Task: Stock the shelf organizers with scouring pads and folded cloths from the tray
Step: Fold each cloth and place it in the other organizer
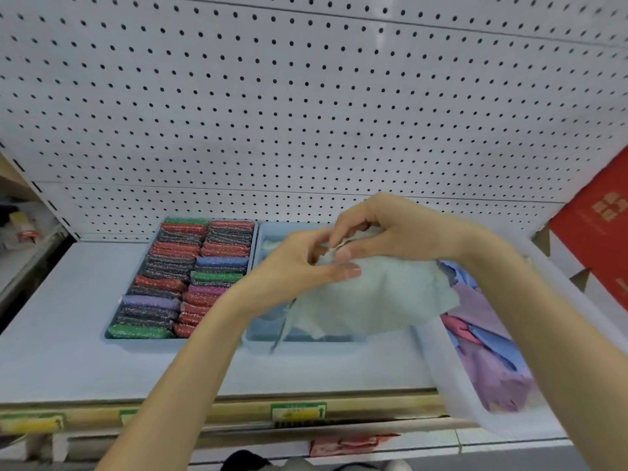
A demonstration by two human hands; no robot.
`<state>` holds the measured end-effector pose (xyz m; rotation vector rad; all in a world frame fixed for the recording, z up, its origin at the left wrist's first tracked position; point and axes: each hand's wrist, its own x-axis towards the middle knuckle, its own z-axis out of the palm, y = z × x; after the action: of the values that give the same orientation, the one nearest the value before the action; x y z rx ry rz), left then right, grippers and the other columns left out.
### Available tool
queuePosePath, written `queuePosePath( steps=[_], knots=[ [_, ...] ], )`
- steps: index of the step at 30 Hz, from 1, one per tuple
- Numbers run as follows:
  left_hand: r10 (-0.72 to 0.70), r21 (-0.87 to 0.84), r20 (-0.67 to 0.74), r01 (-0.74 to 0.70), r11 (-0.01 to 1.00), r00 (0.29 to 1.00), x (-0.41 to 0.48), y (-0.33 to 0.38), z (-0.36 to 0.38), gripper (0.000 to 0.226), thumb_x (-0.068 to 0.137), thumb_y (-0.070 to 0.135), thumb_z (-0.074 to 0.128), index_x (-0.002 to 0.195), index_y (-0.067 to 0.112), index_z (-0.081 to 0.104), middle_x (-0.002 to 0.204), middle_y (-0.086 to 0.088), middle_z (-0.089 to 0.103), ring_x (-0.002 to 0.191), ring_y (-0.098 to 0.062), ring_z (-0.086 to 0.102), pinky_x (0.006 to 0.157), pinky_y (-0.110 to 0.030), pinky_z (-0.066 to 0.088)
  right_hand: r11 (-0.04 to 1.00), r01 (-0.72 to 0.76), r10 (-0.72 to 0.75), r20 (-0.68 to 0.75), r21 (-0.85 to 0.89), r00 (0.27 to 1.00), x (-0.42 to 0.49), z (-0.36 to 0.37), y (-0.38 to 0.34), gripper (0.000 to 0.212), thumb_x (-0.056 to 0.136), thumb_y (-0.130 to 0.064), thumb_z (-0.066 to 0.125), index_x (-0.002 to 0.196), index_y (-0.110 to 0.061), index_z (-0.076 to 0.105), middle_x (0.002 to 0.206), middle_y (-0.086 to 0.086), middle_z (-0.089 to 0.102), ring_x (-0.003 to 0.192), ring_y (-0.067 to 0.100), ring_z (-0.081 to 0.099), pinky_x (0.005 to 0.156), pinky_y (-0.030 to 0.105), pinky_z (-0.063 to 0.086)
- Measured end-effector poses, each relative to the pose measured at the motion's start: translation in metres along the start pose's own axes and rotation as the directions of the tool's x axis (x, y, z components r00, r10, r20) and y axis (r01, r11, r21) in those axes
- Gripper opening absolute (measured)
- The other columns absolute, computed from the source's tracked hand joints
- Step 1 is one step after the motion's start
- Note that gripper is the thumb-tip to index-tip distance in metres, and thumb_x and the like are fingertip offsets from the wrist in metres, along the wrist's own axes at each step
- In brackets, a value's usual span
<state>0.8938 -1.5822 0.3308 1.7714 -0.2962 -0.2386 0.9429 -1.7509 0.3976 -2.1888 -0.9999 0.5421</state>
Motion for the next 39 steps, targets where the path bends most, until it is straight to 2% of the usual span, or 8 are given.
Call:
queuePosePath(
  steps=[4,9,12,16,19,24,28,39],
  knots=[
    [-0.027,-0.171,-0.053,0.017,0.985,0.998,-0.001,-0.003,0.004,0.026,0.093,0.024,0.06,0.1,0.0,0.068,0.084,-0.016,0.06,0.076,-0.024,0.054,0.065,-0.037,0.046,0.982,-0.133,0.153,-0.147,0.135,0.977,-0.011,-0.009,0.012,0.023,0.076,-0.015,0.078,0.093,-0.019,0.063,0.073,0.007,0.059,0.062,0.007,0.051,0.056,0.018,0.041],
    [0.007,-0.287,-0.25,-0.081,0.954,0.968,-0.006,-0.006,0.012,0.023,0.097,0.014,0.047,0.11,0.01,0.066,0.092,-0.004,0.071,0.084,-0.014,0.065,0.074,-0.026,0.052,0.847,-0.141,0.351,-0.34,0.513,0.873,-0.029,0.006,0.041,0.03,0.076,-0.009,0.075,0.1,-0.019,0.059,0.071,-0.004,0.066,0.071,0.013,0.062,0.069,0.022,0.045],
    [0.042,-0.214,-0.321,-0.115,0.97,0.946,-0.006,-0.009,0.015,0.022,0.098,0.015,0.047,0.11,0.015,0.065,0.1,-0.012,0.069,0.092,-0.027,0.064,0.084,-0.04,0.05,0.803,-0.009,0.365,-0.48,0.595,0.797,-0.029,0.016,0.048,0.029,0.077,-0.007,0.073,0.101,-0.017,0.06,0.076,-0.002,0.065,0.071,0.015,0.061,0.071,0.027,0.045],
    [0.045,-0.292,-0.367,-0.161,0.943,0.929,-0.006,-0.008,0.018,0.04,0.095,0.005,0.052,0.123,0.034,0.051,0.1,-0.002,0.072,0.091,-0.023,0.067,0.079,-0.034,0.054,0.826,0.102,0.315,-0.603,0.555,0.733,-0.025,0.015,0.043,0.02,0.075,-0.002,0.074,0.076,-0.022,0.068,0.08,-0.002,0.068,0.077,0.013,0.062,0.074,0.024,0.048],
    [0.094,-0.22,-0.4,-0.195,0.956,0.912,-0.002,-0.007,0.016,0.06,0.091,0.002,0.058,0.126,0.049,0.045,0.11,0.0,0.067,0.089,-0.033,0.065,0.083,-0.044,0.054,0.85,0.13,0.259,-0.621,0.51,0.739,-0.021,0.012,0.037,0.024,0.073,0.001,0.074,0.07,-0.022,0.072,0.077,-0.003,0.071,0.078,0.011,0.064,0.076,0.021,0.049],
    [0.111,-0.156,-0.434,-0.196,0.968,0.894,0.009,-0.001,0.015,0.029,0.086,-0.001,0.064,0.107,0.019,0.062,0.106,-0.001,0.069,0.09,-0.014,0.069,0.076,-0.031,0.056,0.883,0.151,0.192,-0.636,0.444,0.747,-0.015,0.008,0.031,0.017,0.075,-0.002,0.074,0.083,-0.016,0.072,0.073,-0.006,0.069,0.074,0.007,0.061,0.07,0.015,0.047],
    [0.095,-0.201,-0.453,-0.205,0.958,0.886,0.011,0.003,0.013,0.019,0.085,-0.003,0.065,0.098,0.01,0.065,0.101,-0.008,0.071,0.087,-0.019,0.068,0.078,-0.033,0.057,0.907,0.144,0.149,-0.624,0.395,0.767,-0.016,0.004,0.029,0.012,0.077,-0.001,0.072,0.08,-0.013,0.072,0.074,-0.009,0.07,0.075,0.004,0.063,0.07,0.014,0.048],
    [-0.032,-0.319,-0.509,-0.154,0.935,0.86,0.017,0.025,0.001,0.01,0.074,0.002,0.076,0.071,0.007,0.067,0.069,-0.001,0.071,0.066,-0.012,0.066,0.067,-0.024,0.055,0.89,0.181,0.098,-0.563,0.419,0.821,-0.025,-0.001,0.033,0.012,0.078,0.005,0.067,0.078,-0.007,0.067,0.088,0.0,0.07,0.085,0.009,0.064,0.079,0.017,0.049]
  ],
)
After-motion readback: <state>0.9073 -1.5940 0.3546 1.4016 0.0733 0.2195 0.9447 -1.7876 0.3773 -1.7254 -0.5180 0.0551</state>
